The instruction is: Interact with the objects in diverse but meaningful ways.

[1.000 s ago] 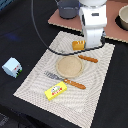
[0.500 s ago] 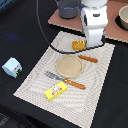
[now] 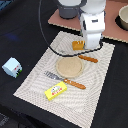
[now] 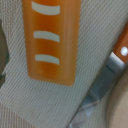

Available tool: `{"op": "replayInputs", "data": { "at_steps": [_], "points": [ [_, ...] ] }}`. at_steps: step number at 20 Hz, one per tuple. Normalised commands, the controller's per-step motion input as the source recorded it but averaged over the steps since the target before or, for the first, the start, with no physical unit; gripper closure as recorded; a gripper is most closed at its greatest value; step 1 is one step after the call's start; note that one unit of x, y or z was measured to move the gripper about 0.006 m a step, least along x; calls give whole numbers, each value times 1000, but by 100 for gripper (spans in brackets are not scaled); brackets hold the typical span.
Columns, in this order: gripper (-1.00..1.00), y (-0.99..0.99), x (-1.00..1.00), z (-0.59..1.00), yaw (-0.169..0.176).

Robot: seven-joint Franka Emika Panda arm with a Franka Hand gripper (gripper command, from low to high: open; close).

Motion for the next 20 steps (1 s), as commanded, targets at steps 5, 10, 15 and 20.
{"op": "replayInputs", "data": {
  "at_steps": [5,10,15,20],
  "points": [
    [-100,346,-194,-347,0],
    [-100,315,-180,-378,0],
    [-100,377,-195,-376,0],
    [100,361,-146,-343,0]
  ]
}}
